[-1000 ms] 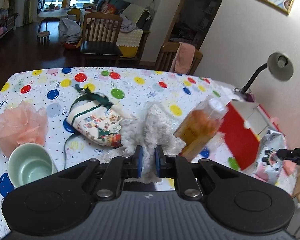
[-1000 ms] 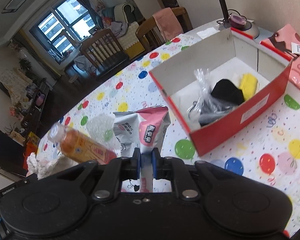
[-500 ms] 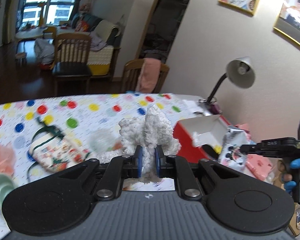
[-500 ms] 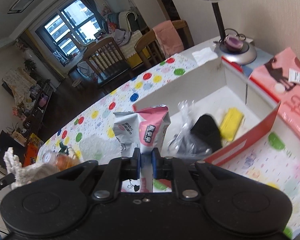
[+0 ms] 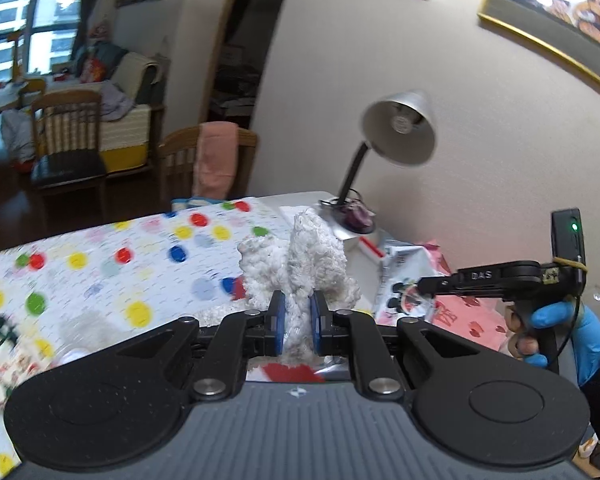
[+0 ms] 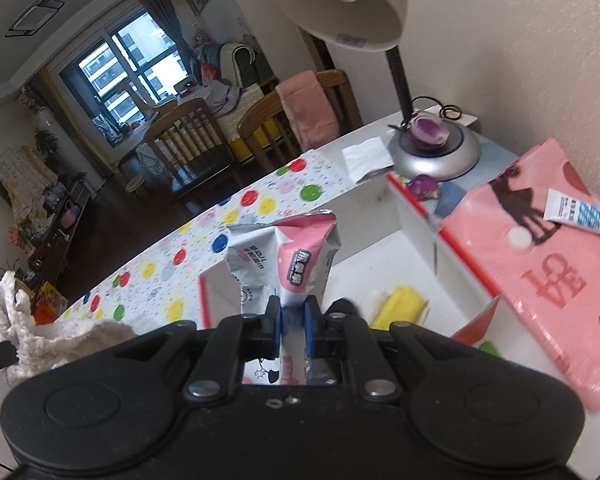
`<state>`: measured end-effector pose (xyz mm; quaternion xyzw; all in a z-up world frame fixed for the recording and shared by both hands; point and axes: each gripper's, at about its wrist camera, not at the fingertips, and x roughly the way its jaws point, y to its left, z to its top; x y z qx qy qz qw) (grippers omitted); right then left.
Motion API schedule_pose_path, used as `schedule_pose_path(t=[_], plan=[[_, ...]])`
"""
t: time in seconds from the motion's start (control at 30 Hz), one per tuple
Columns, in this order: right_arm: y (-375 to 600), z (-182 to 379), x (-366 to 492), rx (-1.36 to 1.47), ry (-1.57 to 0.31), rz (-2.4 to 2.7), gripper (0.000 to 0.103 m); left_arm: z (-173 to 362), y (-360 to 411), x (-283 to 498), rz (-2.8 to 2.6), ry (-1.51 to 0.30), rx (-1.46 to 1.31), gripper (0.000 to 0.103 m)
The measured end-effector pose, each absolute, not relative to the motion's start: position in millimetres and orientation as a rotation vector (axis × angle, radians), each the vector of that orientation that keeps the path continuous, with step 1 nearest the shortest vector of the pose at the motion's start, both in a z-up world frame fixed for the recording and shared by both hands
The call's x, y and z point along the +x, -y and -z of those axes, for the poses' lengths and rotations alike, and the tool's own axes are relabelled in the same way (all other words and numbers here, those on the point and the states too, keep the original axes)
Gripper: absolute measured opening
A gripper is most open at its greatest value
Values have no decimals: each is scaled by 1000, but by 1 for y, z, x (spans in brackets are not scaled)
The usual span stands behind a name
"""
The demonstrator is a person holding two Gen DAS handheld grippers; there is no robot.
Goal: Organize soft objects
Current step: 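Carry the fluffy cloth into the red box with the left tool while the right tool carries the packet in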
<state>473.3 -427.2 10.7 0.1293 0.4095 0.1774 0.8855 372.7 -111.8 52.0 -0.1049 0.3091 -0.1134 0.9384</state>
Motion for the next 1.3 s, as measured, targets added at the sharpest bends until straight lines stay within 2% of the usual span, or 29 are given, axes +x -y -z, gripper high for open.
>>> schedule_pose_path(t=[0.63,0.93,1.3], plan=[[461,27,548,151,-920,-265,10,-8,227,491,287,-697,21,13],[453,66,567,120,-1018,-280,10,33,244,540,260,-811,28,13],[440,83,577,76,-1054,-315,11,69,261,563,248,-885,31,13]])
